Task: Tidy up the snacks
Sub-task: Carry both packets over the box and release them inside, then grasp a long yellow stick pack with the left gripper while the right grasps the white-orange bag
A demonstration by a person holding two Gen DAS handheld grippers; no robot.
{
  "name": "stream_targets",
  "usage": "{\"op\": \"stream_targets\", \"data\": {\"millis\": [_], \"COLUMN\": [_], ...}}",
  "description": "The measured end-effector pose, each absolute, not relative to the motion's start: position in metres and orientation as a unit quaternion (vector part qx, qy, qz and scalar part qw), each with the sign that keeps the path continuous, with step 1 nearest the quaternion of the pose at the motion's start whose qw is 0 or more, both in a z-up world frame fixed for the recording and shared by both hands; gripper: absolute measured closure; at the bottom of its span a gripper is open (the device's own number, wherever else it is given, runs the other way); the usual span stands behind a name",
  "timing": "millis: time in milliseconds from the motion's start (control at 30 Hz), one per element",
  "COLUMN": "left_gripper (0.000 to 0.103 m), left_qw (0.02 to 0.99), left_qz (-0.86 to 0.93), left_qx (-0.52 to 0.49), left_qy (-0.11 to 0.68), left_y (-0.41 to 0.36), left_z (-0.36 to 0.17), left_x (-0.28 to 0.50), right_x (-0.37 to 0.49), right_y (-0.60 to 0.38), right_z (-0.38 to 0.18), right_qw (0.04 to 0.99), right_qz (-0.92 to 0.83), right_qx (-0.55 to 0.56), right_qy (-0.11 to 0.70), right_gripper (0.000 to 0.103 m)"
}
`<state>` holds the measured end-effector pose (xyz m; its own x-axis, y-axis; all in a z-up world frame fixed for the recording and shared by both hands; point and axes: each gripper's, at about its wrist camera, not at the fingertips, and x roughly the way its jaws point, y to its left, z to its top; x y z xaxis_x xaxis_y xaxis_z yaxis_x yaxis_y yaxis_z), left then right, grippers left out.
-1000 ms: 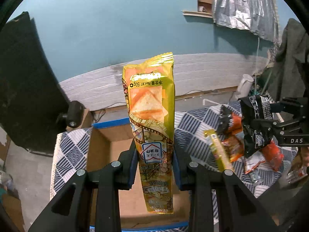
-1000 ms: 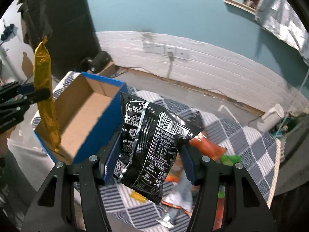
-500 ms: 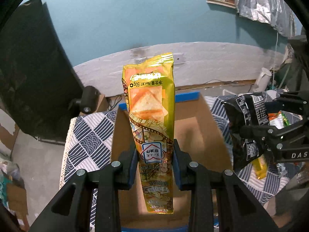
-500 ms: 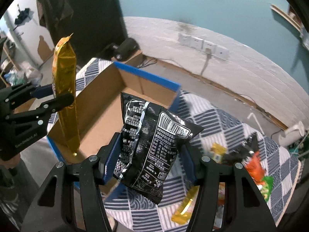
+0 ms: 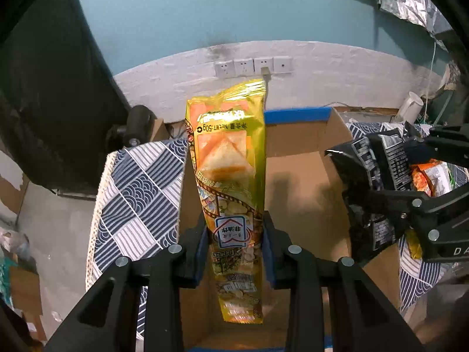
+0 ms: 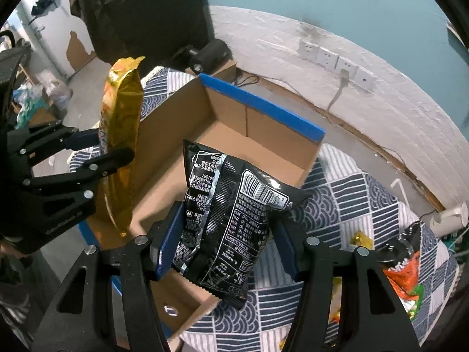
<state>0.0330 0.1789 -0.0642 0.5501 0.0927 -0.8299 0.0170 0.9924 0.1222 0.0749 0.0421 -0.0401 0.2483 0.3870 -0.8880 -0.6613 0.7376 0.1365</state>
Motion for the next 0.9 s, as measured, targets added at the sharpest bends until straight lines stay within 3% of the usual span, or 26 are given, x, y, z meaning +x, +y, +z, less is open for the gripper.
{"op": "stream_targets", "data": {"millis": [67, 133, 200, 300, 367, 900], "left_gripper": [0.068, 0.066, 0.059, 0.044, 0.040, 0.035], "left_qw": [0.875, 0.873, 0.875, 0.878, 0.881, 0.884], "left_qz": [0.017, 0.022, 0.026, 0.035, 0.036, -0.021], "left_qx": [0.054, 0.065, 0.076, 0.082, 0.083, 0.122], "left_qy": [0.481, 0.483, 0.477, 0.470, 0.465, 0.451], "left_y": [0.178, 0.175, 0.172, 0.170, 0.168, 0.096], "left_z": [-0.067, -0.070, -0.068, -0.064, -0.062, -0.042], "left_x": [0.033, 0.033, 0.032, 0.032, 0.032, 0.026], "right_x": [0.076, 0.077, 0.077, 0.078, 0.078, 0.068], "right_y": [0.043, 0.042, 0.039, 0.033, 0.024, -0.083], "right_z": [-0.042, -0.042, -0.041, -0.038, -0.035, -0.029], "right_qw": [0.776, 0.776, 0.780, 0.786, 0.790, 0.818], "right_qz": [0.338, 0.333, 0.327, 0.317, 0.310, 0.225], "right_qx": [-0.131, -0.130, -0.129, -0.128, -0.124, -0.088], "right_qy": [0.516, 0.519, 0.517, 0.516, 0.515, 0.522], "right_gripper": [0.043, 0.036, 0.030, 0.030, 0.030, 0.026]}}
